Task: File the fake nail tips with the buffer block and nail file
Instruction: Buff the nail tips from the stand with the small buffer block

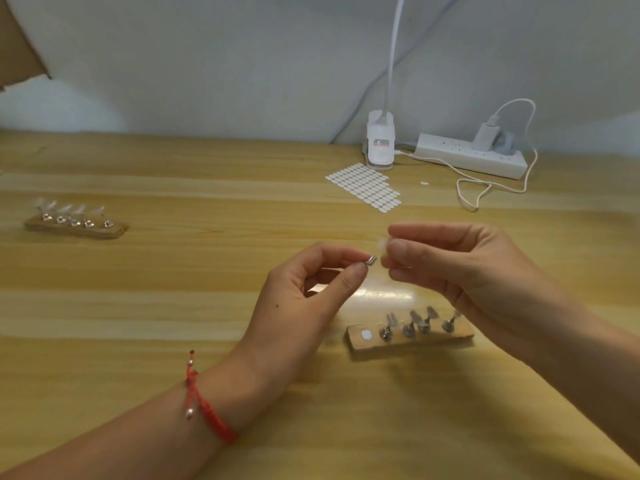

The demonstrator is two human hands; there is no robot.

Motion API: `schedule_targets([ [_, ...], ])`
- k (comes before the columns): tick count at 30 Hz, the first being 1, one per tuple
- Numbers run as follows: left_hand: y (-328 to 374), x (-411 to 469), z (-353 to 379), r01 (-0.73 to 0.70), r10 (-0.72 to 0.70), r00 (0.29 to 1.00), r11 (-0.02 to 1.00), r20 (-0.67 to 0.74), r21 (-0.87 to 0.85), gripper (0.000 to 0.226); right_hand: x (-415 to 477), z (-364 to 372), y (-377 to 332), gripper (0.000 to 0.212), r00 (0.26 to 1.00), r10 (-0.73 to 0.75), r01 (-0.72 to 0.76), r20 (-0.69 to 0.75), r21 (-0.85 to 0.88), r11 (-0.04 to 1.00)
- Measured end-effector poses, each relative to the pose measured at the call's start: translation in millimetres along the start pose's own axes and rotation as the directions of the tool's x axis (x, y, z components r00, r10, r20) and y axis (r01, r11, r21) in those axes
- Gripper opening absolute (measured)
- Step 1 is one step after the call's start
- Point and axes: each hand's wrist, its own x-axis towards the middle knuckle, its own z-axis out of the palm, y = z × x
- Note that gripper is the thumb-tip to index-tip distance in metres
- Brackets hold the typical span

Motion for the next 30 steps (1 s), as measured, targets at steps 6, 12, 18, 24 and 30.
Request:
schedule_targets([
  [6, -2, 0, 0, -0.011, 0.011, 1.000, 1.000, 0.015, 0.020, 0.007, -2, -3, 0, 0.024, 0.997, -0.047, 0.058, 0.068, -0.171, 0.984],
  [12, 0, -1, 1, -0.015, 0.013, 1.000, 0.998, 0.027, 0.065, 0.016, -2, -5, -1, 0.025, 0.992, -0.117, 0.124, 0.044, -0.268, 0.955],
  [18, -1, -1, 1, -0.011, 0.009, 1.000, 0.997, 0.028, 0.080, 0.012, -1, -5, -1, 0.022, 0.994, -0.081, 0.096, 0.079, -0.225, 0.969],
  [24, -2, -1, 1, -0.008, 0.003, 0.998, 0.997, 0.058, 0.080, 0.009, 2, -10, 1, 0.016, 0.989, -0.006, 0.034, 0.146, -0.190, 0.981],
  [30, 0, -2, 0, 0.000, -0.005, 0.997, 0.998, 0.074, 0.064, 0.010, 2, -11, 1, 0.015, 0.985, -0.007, 0.044, 0.173, -0.209, 0.977],
])
